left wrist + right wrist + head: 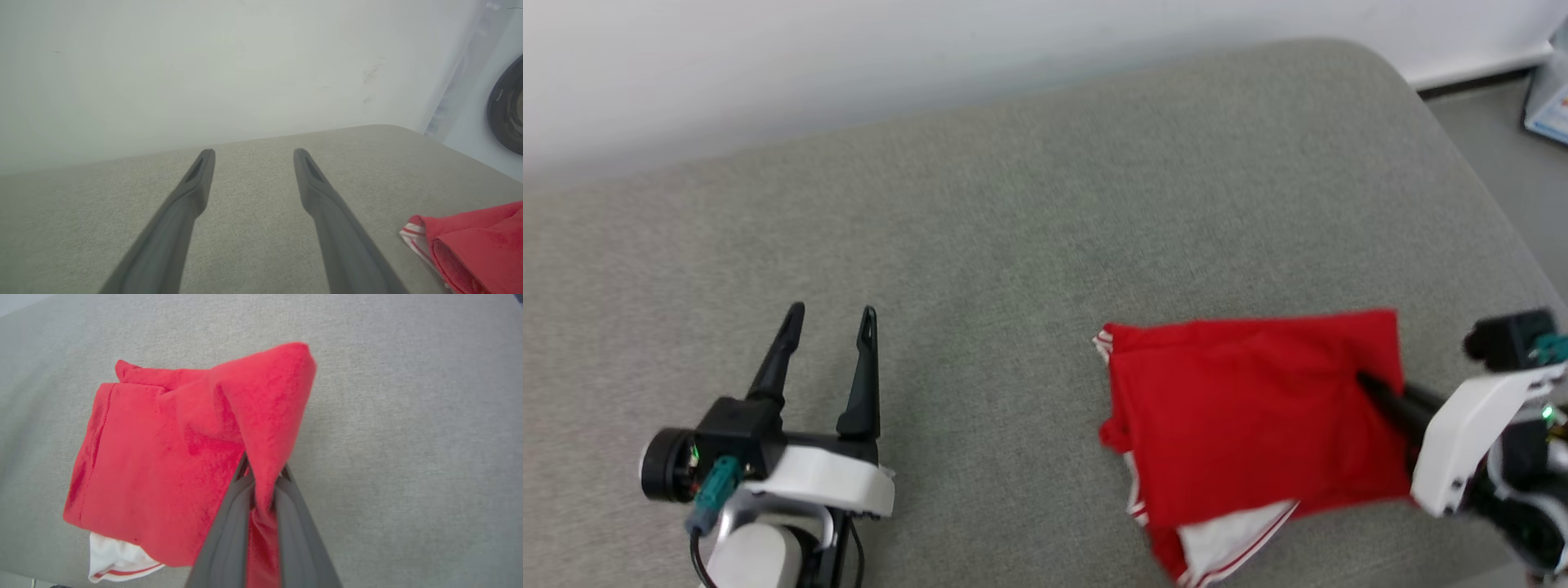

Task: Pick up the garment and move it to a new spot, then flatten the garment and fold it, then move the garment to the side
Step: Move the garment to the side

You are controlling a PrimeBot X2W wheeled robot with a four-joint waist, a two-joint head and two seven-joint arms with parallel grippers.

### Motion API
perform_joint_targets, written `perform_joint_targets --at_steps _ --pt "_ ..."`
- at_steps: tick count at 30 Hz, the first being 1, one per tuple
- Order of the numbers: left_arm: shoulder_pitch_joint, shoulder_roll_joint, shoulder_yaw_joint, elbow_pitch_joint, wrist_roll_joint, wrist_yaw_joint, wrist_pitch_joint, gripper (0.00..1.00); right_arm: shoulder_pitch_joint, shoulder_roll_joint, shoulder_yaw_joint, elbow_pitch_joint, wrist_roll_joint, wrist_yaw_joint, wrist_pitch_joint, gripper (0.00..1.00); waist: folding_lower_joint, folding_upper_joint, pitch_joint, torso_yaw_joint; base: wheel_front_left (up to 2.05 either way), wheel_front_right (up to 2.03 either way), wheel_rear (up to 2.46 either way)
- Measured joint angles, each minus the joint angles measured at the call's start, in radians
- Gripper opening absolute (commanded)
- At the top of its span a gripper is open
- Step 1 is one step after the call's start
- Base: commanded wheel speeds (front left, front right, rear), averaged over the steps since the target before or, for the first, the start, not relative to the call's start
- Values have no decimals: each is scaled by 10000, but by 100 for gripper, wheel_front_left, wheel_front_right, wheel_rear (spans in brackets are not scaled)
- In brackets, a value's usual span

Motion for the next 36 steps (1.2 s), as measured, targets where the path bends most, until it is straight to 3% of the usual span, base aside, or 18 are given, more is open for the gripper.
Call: perform_joint_targets --at_steps 9,23,32,34,35,36 --pt "-1182 654 -215 -1097 497 -232 717 100 -2579 -96 -1396 1820 -533 2 -1030 0 1 0 1847 -631 0 0 0" --pt "-3191 1348 -500 -3175 1214 -493 1908 100 -5211 -1542 -3630 4243 -2234 2 -2288 0 3 -1 4713 -810 0 0 0" --pt "-3645 1402 -717 -3601 1383 -533 2180 100 -6003 -1202 -3985 5605 -3417 4 -3927 0 3 -1 5669 -666 0 0 0" --pt "-3650 1398 -746 -3586 1379 -535 2178 100 -6119 -1099 -4077 5944 -3651 4 -4251 38 3 -1 5724 -613 0 0 0" --pt "-3659 1396 -757 -3565 1363 -535 2161 100 -6193 -1076 -4119 6113 -3716 4 -4366 65 3 -1 5734 -581 0 0 0" --pt "-3666 1384 -759 -3538 1352 -535 2140 100 -6229 -1068 -4203 6238 -3787 4 -4560 100 2 -1 5730 -547 0 0 0"
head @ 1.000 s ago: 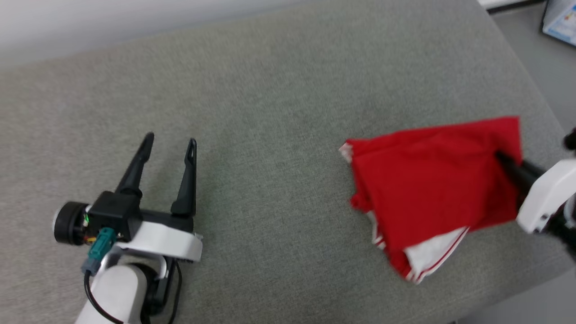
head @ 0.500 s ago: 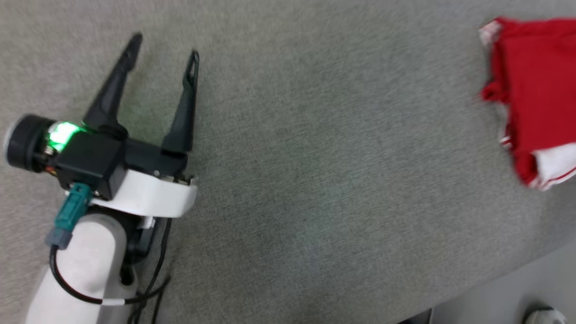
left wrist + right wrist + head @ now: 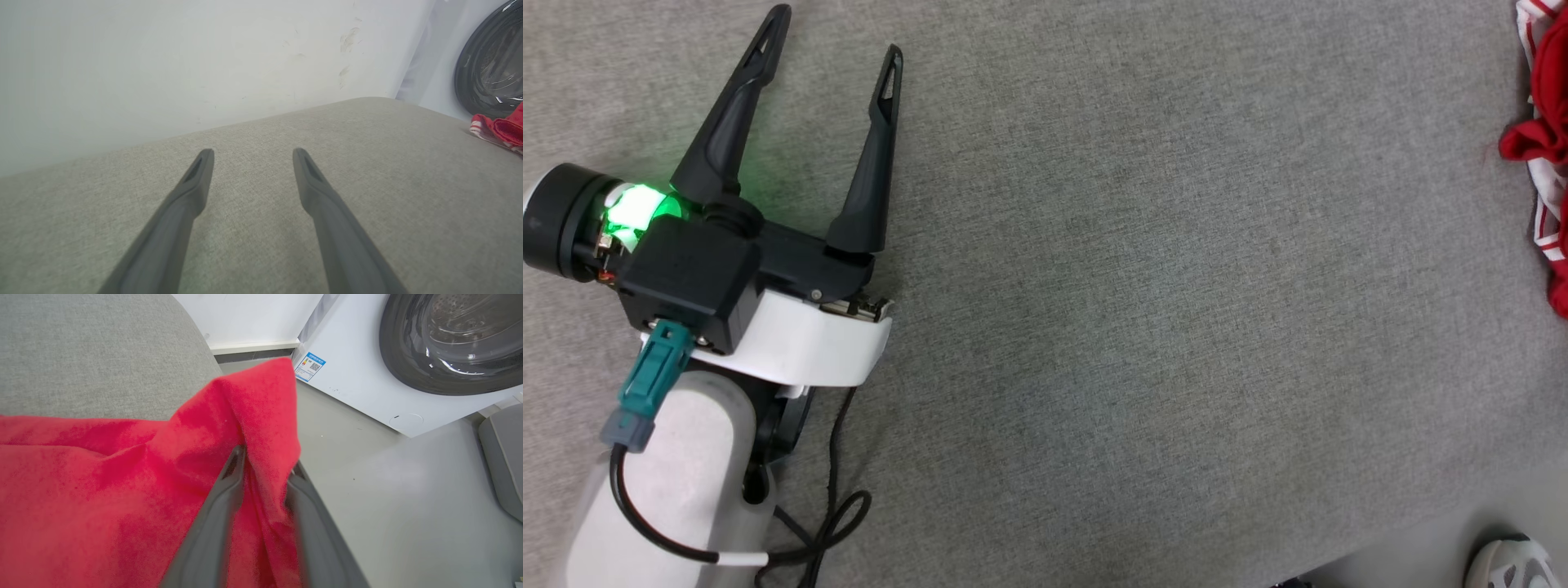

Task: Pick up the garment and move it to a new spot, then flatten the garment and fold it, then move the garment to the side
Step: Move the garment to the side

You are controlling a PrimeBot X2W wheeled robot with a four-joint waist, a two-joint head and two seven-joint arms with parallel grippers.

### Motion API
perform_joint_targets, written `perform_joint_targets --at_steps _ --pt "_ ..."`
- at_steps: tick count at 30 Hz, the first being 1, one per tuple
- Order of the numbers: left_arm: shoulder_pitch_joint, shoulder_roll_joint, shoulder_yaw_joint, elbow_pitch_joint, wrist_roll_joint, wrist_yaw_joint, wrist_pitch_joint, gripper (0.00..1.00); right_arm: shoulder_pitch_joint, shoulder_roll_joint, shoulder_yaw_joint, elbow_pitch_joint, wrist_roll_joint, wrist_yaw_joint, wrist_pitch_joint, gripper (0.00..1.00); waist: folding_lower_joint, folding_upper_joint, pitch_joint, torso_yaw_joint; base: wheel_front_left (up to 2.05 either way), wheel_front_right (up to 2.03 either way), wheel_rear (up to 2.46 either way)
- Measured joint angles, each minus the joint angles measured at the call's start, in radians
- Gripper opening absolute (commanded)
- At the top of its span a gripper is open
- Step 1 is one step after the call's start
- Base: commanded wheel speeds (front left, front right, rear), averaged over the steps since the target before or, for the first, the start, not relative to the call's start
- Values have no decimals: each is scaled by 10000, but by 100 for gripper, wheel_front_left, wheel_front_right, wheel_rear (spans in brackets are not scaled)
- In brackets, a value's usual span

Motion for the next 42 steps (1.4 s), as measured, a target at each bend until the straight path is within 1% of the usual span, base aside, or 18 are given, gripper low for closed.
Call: perform_joint_targets --at_steps 5,8,13,16,21,28,35,39,42 --pt "59 -75 -12 370 -157 15 -274 100 -165 -113 -454 571 -704 0 -1005 100 0 0 -284 150 0 0 0" --pt "267 -263 -6 665 -282 119 -593 100 -187 -234 -719 727 -1183 0 -1584 100 0 0 -639 272 0 0 0" --pt "782 -520 63 1218 -569 364 -1066 100 77 -199 -848 637 -1262 0 -2257 100 -1 0 -1462 541 0 0 0" --pt "1199 -662 119 1570 -765 495 -1306 100 555 -44 -784 512 -1290 -2 -2360 100 -2 0 -2027 735 0 0 0" --pt "2003 -934 272 2171 -1087 756 -1607 100 1434 556 -531 -2 -1200 -2 -2652 100 -4 0 -2991 1085 0 0 0" --pt "2930 -1177 460 2830 -1494 976 -1871 100 2996 1871 -107 -1275 -1197 -2 -2809 100 -4 0 -4191 1666 0 0 0" --pt "3547 -1337 527 3453 -1733 1049 -2004 100 4782 3091 259 -3078 -1415 -2 -2527 100 -5 0 -5166 2336 0 0 0" --pt "4020 -1358 619 3751 -1841 1106 -2063 100 5649 3741 901 -4324 -1459 -2 -2370 100 -4 1 -5731 2623 0 0 0" --pt "4240 -1356 685 3829 -1912 1160 -2077 100 6184 3996 1337 -5191 -1459 0 -2220 100 -5 1 -6088 2810 0 0 0"
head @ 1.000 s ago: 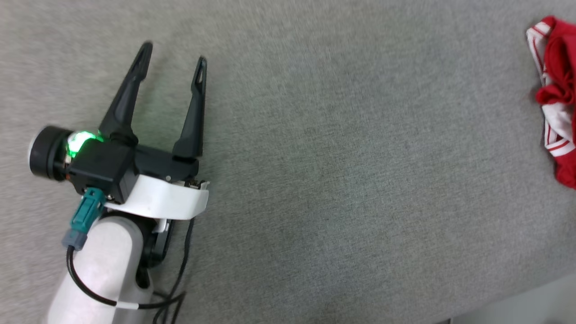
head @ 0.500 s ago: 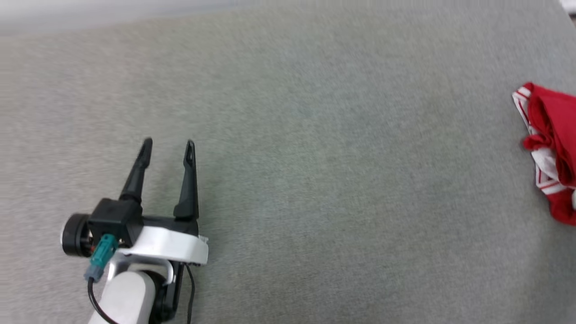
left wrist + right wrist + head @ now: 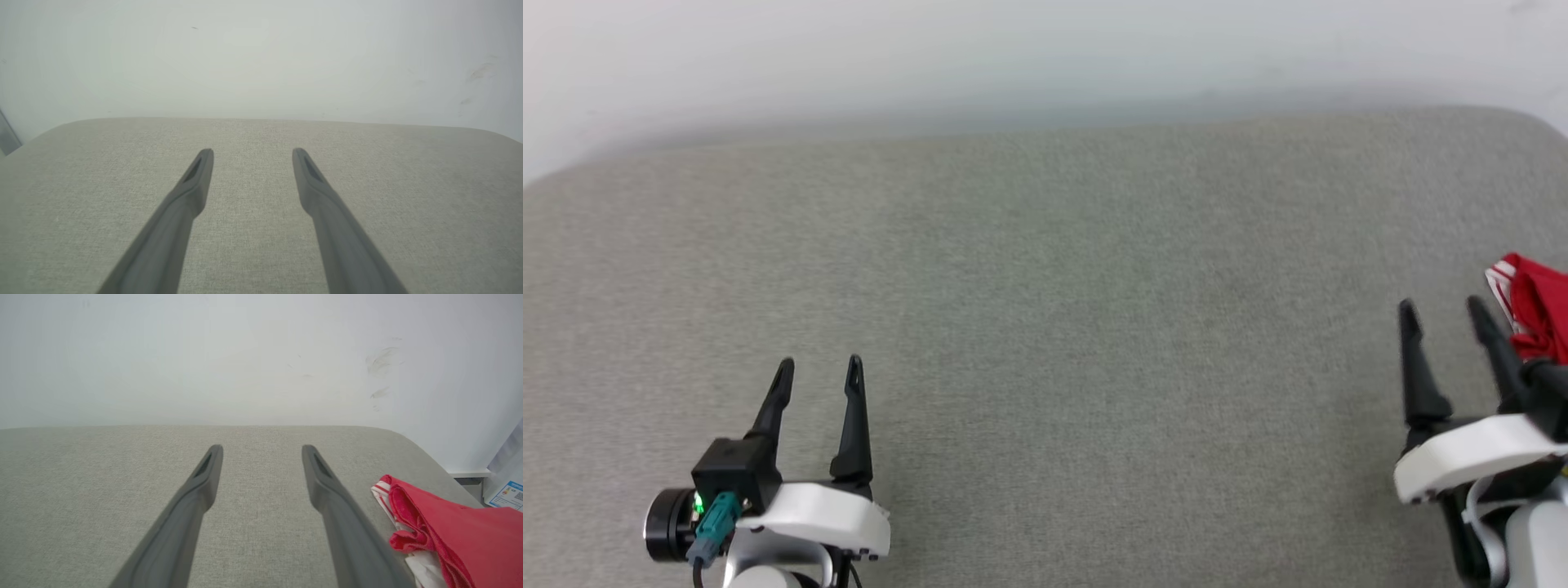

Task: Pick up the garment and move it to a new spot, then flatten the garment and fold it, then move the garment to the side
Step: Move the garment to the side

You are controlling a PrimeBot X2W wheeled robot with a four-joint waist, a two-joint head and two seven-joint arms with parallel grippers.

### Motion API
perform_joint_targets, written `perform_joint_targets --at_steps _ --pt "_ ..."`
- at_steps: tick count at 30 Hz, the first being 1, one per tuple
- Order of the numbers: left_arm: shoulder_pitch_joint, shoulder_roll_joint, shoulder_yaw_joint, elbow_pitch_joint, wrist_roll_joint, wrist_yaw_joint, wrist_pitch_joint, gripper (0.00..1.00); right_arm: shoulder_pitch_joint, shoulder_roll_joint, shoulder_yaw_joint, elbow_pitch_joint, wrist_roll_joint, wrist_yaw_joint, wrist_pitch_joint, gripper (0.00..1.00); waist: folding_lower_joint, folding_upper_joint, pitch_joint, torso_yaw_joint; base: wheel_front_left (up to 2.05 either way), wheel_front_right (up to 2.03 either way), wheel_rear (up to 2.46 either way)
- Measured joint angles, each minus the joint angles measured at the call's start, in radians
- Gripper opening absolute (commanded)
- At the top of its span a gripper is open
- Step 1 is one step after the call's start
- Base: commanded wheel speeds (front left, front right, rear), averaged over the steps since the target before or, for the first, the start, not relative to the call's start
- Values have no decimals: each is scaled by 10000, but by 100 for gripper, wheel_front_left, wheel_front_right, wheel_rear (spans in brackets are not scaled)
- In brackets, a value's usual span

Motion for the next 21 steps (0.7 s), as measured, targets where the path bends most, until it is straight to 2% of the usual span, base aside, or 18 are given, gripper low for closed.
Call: perform_joint_targets --at_steps 10,21 --pt "633 113 75 117 -15 27 -61 100 1631 445 817 -2090 -115 0 853 100 1 0 -978 500 0 0 0" --pt "1164 121 -144 219 -86 31 -40 100 3011 640 717 -3382 -253 -2 1720 100 1 0 -1746 629 0 0 0"
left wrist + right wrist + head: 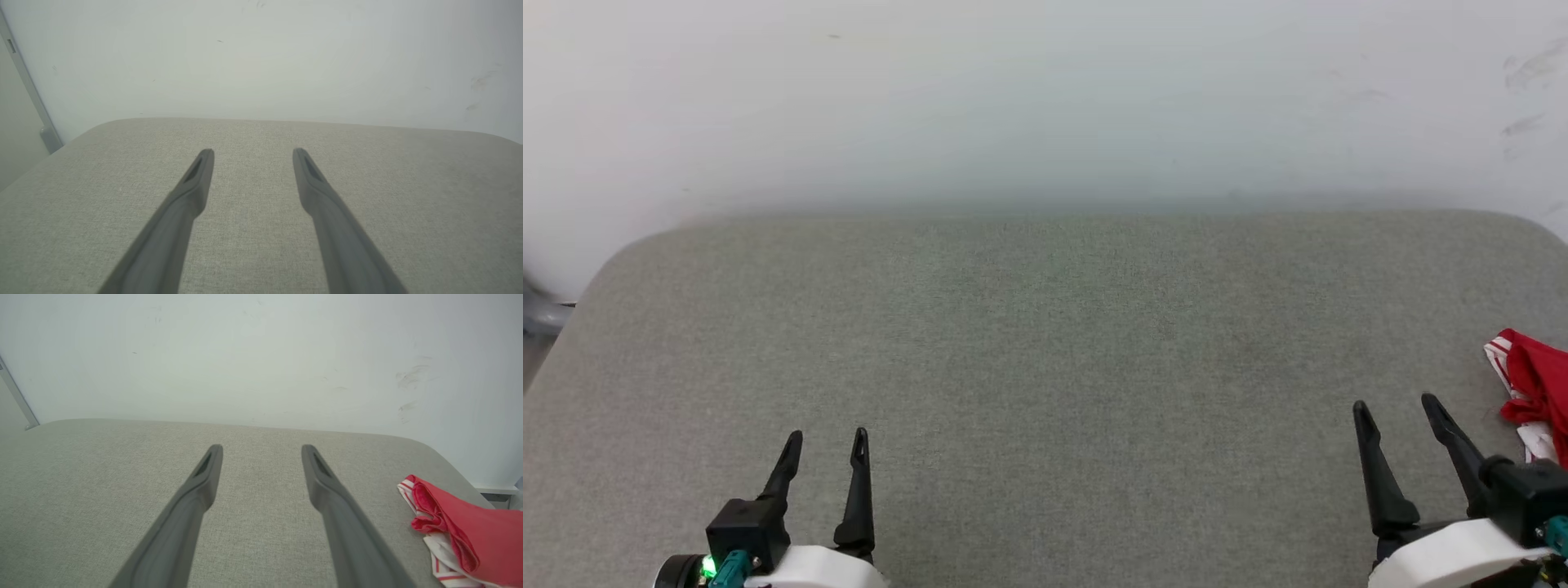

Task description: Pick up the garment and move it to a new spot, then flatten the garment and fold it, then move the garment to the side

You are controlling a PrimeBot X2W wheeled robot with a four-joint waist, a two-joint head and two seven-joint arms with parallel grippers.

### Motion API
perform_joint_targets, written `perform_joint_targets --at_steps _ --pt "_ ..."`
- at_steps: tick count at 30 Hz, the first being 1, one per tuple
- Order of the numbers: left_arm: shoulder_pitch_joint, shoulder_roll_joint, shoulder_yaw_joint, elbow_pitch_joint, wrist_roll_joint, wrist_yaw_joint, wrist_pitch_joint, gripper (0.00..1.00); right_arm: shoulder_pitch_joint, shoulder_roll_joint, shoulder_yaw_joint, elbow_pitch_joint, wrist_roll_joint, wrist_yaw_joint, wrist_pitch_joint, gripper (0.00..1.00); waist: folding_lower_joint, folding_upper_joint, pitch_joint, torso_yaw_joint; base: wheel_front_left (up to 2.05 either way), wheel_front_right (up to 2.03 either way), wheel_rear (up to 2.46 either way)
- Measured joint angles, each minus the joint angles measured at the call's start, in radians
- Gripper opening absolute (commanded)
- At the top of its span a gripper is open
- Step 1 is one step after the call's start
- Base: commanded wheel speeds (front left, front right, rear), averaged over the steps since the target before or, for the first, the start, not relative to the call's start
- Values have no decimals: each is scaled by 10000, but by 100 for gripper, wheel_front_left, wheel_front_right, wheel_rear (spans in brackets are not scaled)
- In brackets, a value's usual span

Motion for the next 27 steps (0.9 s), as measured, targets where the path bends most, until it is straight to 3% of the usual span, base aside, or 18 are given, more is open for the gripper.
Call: perform_joint_targets --at_steps 27 --pt "-3 77 -159 295 -190 -100 -4 100 291 63 -107 -249 238 0 94 100 2 0 -74 41 0 0 0"
